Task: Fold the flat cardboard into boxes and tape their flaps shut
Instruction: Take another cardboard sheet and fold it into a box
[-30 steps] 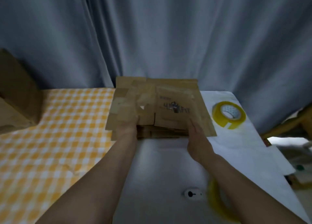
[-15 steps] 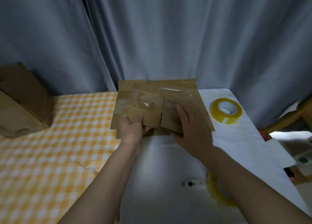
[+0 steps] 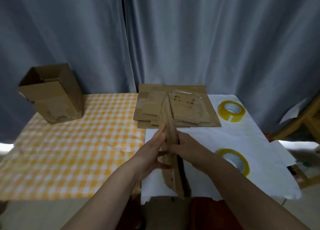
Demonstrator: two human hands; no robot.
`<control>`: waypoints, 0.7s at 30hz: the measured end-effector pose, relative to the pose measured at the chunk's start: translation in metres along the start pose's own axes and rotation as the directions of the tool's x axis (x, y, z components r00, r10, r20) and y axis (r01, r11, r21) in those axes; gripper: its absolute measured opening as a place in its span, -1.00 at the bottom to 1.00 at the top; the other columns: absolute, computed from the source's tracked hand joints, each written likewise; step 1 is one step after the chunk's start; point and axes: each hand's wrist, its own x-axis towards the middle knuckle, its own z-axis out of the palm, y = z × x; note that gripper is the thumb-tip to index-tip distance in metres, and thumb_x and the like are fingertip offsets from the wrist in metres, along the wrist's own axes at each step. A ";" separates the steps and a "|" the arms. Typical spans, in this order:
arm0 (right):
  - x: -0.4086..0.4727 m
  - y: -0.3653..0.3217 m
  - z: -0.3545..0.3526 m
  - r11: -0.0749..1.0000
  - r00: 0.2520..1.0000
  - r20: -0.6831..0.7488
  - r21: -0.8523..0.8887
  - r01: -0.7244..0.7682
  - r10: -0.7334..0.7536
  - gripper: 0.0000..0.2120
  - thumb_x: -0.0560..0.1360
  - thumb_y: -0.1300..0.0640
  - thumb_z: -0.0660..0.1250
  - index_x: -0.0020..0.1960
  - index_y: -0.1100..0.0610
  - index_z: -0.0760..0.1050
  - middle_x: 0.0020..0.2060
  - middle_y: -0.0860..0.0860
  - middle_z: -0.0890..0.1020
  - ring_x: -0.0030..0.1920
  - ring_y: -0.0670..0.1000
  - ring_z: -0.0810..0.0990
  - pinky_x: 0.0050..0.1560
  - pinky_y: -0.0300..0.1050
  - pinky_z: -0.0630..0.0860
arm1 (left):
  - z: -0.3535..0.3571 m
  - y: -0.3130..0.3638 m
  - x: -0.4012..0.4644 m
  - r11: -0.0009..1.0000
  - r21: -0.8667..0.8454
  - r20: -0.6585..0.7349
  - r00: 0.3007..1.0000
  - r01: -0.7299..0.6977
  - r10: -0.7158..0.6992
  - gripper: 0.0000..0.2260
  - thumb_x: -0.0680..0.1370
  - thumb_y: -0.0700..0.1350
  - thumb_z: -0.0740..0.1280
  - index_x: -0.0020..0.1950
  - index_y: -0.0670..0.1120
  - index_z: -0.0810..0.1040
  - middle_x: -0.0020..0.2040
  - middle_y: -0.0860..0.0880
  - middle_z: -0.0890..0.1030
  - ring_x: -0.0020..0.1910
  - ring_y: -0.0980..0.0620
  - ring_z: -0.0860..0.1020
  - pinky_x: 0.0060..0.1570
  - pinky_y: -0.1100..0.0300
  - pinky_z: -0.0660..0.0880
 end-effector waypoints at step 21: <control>-0.028 0.049 0.027 0.932 0.992 0.039 0.340 -0.127 0.121 -0.62 0.48 0.12 0.39 0.26 -0.12 0.46 0.08 -0.06 0.64 0.07 -0.04 0.63 0.10 -0.03 0.57 | -0.002 -0.033 -0.006 0.992 0.082 -0.226 0.972 0.091 -0.071 -0.58 0.61 -0.23 0.19 0.41 0.14 0.38 0.02 -0.11 0.69 -0.01 -0.11 0.66 -0.05 -0.11 0.62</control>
